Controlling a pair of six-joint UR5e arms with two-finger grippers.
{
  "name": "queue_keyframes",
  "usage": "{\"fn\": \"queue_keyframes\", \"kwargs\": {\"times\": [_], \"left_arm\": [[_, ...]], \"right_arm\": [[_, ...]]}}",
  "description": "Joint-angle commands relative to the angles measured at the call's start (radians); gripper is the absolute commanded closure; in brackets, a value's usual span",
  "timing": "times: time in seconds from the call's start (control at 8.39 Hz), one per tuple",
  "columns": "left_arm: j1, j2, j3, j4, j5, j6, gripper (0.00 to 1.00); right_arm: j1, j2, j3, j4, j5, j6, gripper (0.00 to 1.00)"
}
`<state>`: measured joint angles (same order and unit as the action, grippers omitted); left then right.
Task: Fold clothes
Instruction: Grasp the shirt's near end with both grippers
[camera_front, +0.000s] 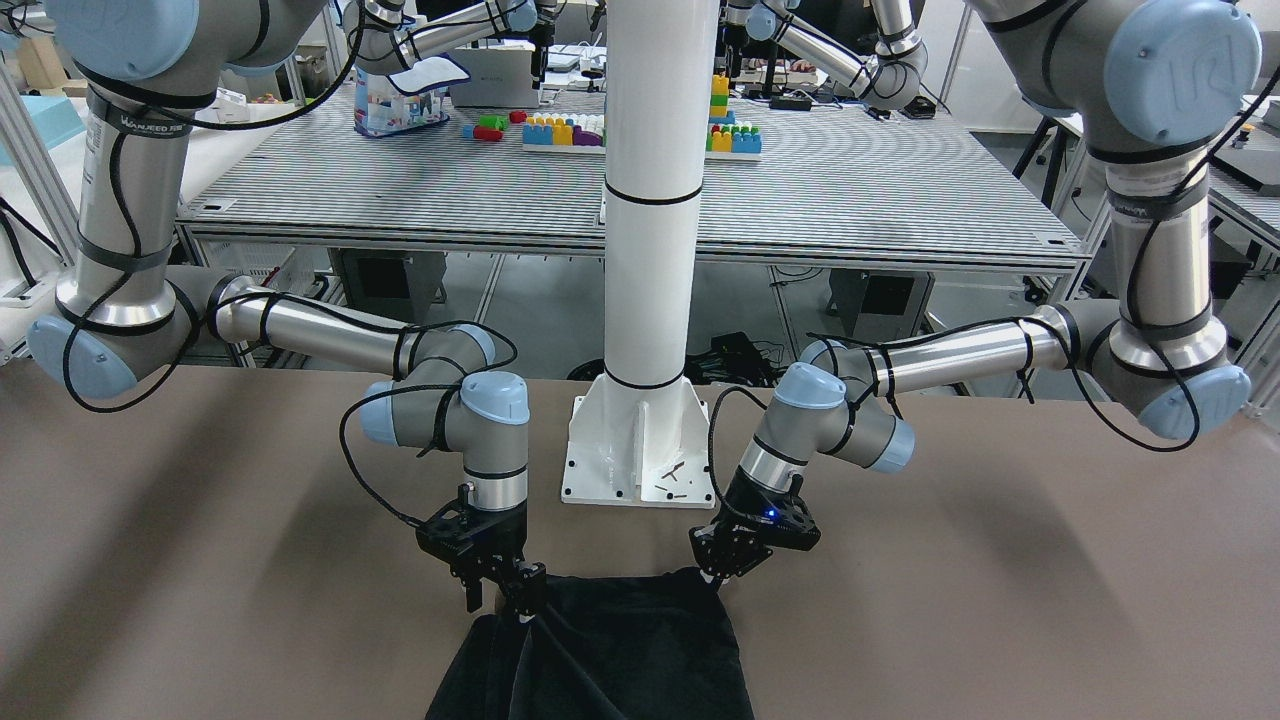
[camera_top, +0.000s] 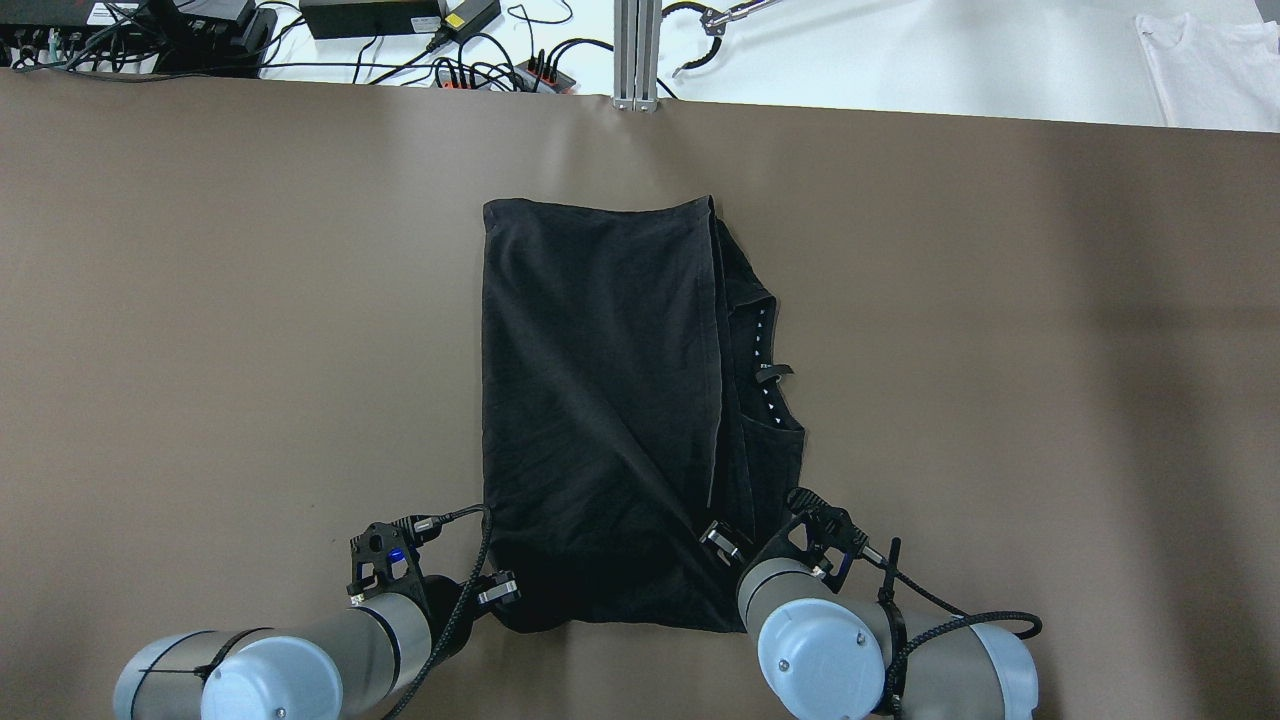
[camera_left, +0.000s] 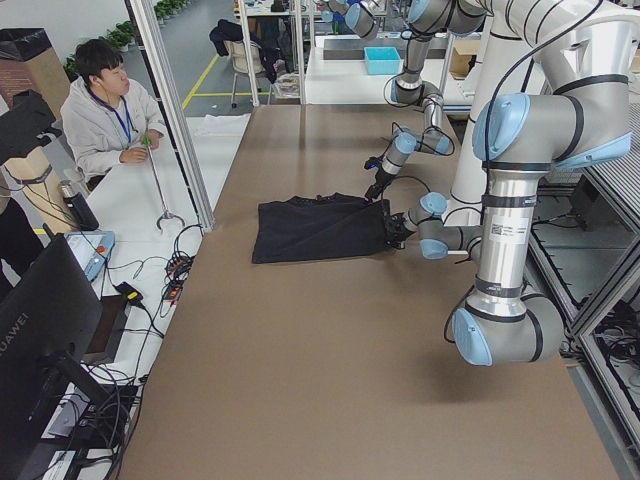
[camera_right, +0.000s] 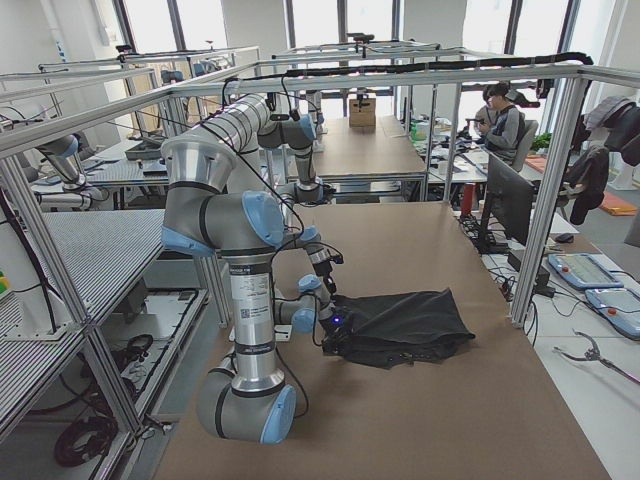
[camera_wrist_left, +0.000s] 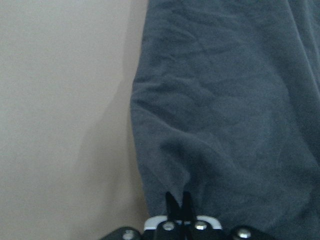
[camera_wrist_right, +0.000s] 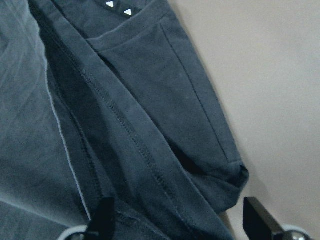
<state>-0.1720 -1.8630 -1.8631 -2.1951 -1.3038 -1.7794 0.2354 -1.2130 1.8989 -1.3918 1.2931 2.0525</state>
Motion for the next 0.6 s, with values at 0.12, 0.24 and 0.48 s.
{"fn": "queue_keyframes", "kwargs": {"times": [0.12,0.24,0.48], "left_arm": [[0.002,-0.001,0.005,0.000,0.003,0.000,1.00],[0.002,-0.001,0.005,0.000,0.003,0.000,1.00],[0.003,-0.001,0.005,0.000,0.004,0.000,1.00]], "right_arm": [[0.010,0.023,0.034,-0.001,-0.002,-0.011,0.09],[0.010,0.023,0.029,-0.003,-0.002,-0.009,0.09],[0.009,0.021,-0.051,-0.006,-0.003,-0.017,0.08]]}}
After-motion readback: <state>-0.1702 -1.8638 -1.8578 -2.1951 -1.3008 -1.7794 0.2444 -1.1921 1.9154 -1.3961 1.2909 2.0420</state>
